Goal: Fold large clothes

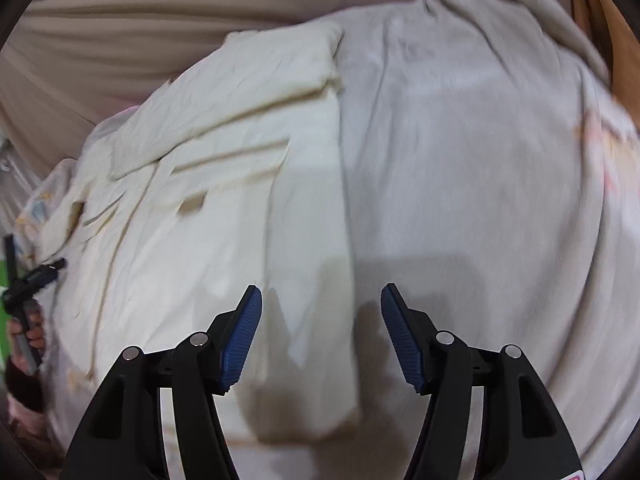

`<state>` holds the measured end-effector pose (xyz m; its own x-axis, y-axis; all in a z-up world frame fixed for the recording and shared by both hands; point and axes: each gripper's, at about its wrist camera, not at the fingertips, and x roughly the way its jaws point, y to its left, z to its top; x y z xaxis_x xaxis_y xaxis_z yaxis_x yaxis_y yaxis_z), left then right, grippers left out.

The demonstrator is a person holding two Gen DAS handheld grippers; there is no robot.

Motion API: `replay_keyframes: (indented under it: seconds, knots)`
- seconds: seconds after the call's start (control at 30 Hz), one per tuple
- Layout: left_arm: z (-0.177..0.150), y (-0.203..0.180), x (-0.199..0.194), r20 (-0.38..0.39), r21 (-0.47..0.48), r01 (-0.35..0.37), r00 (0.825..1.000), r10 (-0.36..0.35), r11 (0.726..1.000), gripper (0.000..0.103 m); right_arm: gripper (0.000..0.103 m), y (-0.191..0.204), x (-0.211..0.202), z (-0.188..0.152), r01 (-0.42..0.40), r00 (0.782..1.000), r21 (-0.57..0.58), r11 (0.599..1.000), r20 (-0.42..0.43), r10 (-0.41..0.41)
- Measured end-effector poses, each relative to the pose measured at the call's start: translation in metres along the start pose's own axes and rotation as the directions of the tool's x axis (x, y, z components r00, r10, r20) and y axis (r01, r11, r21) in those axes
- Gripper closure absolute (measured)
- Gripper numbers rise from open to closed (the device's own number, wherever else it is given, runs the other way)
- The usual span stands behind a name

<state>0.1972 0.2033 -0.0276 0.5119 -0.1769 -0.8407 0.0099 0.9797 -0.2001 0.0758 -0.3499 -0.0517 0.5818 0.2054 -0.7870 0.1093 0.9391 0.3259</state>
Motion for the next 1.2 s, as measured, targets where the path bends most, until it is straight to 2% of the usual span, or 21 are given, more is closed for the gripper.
replay_keyframes:
  seconds: [0.03,0.07,0.1,0.13,0.17,0.2,0.23,0.27,0.33,0.47,0.63,0.7,0.73,0.8,0.87,0.9,0.97,1.0,1.07,1.1,1.2]
  knots:
    - [-0.008,0.005,0.002,-0.024,-0.027,0.032,0.999,-0.033,0.999,0.011,0.042,0.002,-0.001,-0.012,-0.034,0.999,0.012,0.999,-0.016,0.034]
    - [-0.015,0.004,-0.002,0.0,-0.021,0.026,1.0,-0.026,0.999,0.014,0.041,0.006,0.0,-0.02,-0.046,0.999,0.013,0.999,-0.023,0.047]
    - [-0.019,0.0,-0.005,0.012,0.003,0.013,1.0,-0.013,1.0,0.019,0.044,0.01,0.001,-0.025,-0.034,0.999,0.002,0.999,-0.013,0.034]
    - [-0.021,-0.005,-0.007,0.01,0.021,0.026,1.0,-0.026,0.999,0.037,0.064,0.016,0.001,-0.029,-0.003,1.0,-0.027,1.0,0.016,0.004]
    - [-0.024,-0.01,-0.01,0.002,0.021,0.059,0.998,-0.059,0.998,0.06,0.089,0.021,0.0,-0.031,-0.019,1.0,-0.048,0.999,0.022,0.02]
    - [-0.027,-0.015,-0.015,-0.008,0.026,0.08,0.997,-0.08,0.996,0.071,0.093,0.023,-0.005,-0.031,-0.024,0.999,-0.042,0.999,0.042,0.025]
    - [-0.029,-0.021,-0.022,-0.004,0.043,0.068,0.998,-0.067,0.997,0.088,0.094,0.024,-0.011,-0.031,-0.01,0.998,-0.03,0.999,0.058,0.012]
    - [-0.034,-0.028,-0.033,0.021,0.08,0.024,0.999,-0.026,0.996,0.093,0.096,0.026,-0.021,-0.032,-0.012,0.997,-0.028,1.0,0.077,0.014]
    - [-0.046,-0.035,-0.052,0.051,0.131,-0.008,0.999,0.001,0.991,0.094,0.096,0.031,-0.048,-0.038,-0.032,0.991,-0.04,0.999,0.129,0.037]
    - [-0.092,-0.03,-0.09,0.016,0.164,0.023,1.0,-0.026,0.986,0.094,0.096,0.031,-0.095,-0.072,-0.025,0.989,-0.063,0.998,0.146,0.034]
    - [-0.174,-0.016,-0.112,-0.098,0.157,0.061,0.994,-0.046,0.986,0.092,0.095,0.006,-0.121,-0.145,0.022,0.999,-0.014,1.0,0.035,-0.022]
    - [-0.187,-0.014,-0.124,-0.075,0.166,0.041,0.997,-0.029,0.985,0.086,0.088,-0.005,-0.118,-0.168,0.034,0.999,0.001,0.999,-0.024,-0.034]
    - [-0.187,-0.016,-0.132,-0.051,0.171,0.04,0.998,-0.032,0.984,0.085,0.077,-0.008,-0.117,-0.173,0.054,0.998,0.003,0.999,-0.035,-0.054]
    - [-0.168,-0.021,-0.155,0.033,0.185,0.038,0.998,-0.045,0.982,0.078,0.073,-0.011,-0.125,-0.167,0.087,0.996,0.017,0.996,-0.005,-0.087]
    - [-0.14,-0.032,-0.176,0.126,0.202,0.045,0.989,-0.072,0.978,0.056,0.072,-0.009,-0.14,-0.147,0.09,0.993,0.03,0.995,0.075,-0.092]
    - [-0.126,-0.041,-0.184,0.168,0.22,0.052,0.982,-0.09,0.974,0.051,0.07,-0.005,-0.15,-0.131,0.094,0.986,0.014,0.995,0.138,-0.095]
    - [-0.092,-0.062,-0.192,0.249,0.25,0.053,0.961,-0.117,0.967,0.039,0.052,0.008,-0.161,-0.102,0.096,0.967,-0.031,0.995,0.242,-0.086]
    - [-0.077,-0.072,-0.19,0.271,0.259,0.062,0.953,-0.134,0.964,0.037,0.05,0.014,-0.162,-0.086,0.097,0.956,-0.047,0.994,0.283,-0.08]
    - [-0.048,-0.094,-0.175,0.284,0.264,0.085,0.945,-0.162,0.961,0.025,0.047,0.022,-0.154,-0.049,0.076,0.94,-0.07,0.995,0.339,-0.048]
    - [-0.034,-0.103,-0.162,0.276,0.262,0.103,0.945,-0.177,0.96,0.023,0.046,0.026,-0.148,-0.033,0.062,0.935,-0.064,0.996,0.352,-0.035]
    - [0.01,-0.128,-0.106,0.212,0.248,0.122,0.961,-0.176,0.961,0.021,0.043,0.032,-0.11,0.018,-0.009,0.939,-0.02,1.0,0.343,0.016]
